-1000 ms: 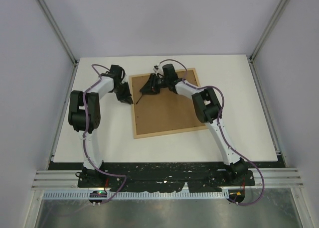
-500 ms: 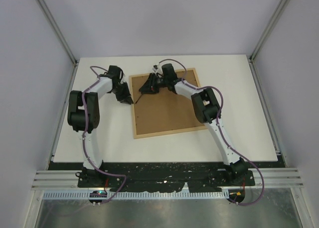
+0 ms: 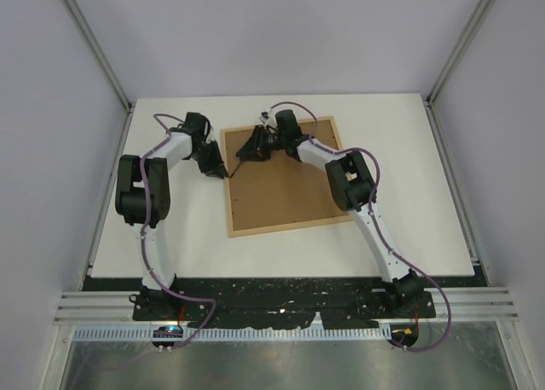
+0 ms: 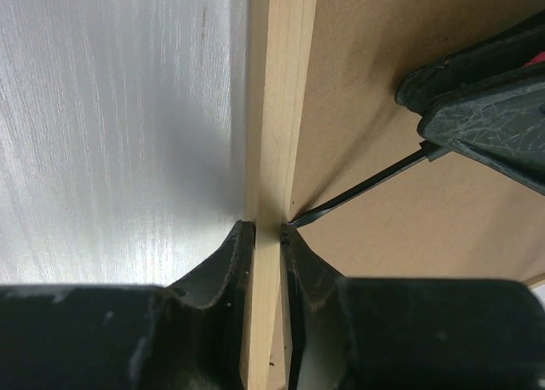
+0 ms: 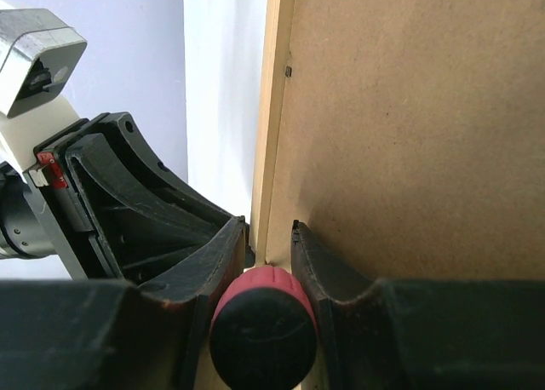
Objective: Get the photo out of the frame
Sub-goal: Release the photo frame item from the photo frame.
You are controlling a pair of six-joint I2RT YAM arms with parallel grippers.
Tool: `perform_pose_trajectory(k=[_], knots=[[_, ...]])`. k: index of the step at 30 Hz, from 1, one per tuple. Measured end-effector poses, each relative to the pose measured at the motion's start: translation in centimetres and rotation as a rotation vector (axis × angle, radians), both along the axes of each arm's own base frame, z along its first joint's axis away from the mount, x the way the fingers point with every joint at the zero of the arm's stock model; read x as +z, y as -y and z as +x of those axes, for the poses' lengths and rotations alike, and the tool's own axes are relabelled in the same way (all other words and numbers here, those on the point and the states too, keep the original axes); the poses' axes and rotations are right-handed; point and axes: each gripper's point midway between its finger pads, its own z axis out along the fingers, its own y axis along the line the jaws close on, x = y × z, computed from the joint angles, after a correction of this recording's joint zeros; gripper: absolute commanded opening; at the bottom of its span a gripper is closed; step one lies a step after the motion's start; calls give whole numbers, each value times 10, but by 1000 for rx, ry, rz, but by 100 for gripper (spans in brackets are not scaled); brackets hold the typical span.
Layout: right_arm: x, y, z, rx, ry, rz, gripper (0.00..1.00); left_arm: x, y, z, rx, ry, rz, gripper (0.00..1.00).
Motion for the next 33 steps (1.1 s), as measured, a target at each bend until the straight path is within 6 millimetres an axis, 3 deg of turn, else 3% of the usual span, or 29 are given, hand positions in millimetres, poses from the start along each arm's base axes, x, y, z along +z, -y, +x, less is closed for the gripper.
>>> perform_pose_trajectory(k=[20,33], knots=[[1,-8,4,-34,0,-9,8,2,-3,-1,16,10,-2,5],[-4,-8,2,-53,-45,20,8,2,-3,-1,36,13,-9,4]])
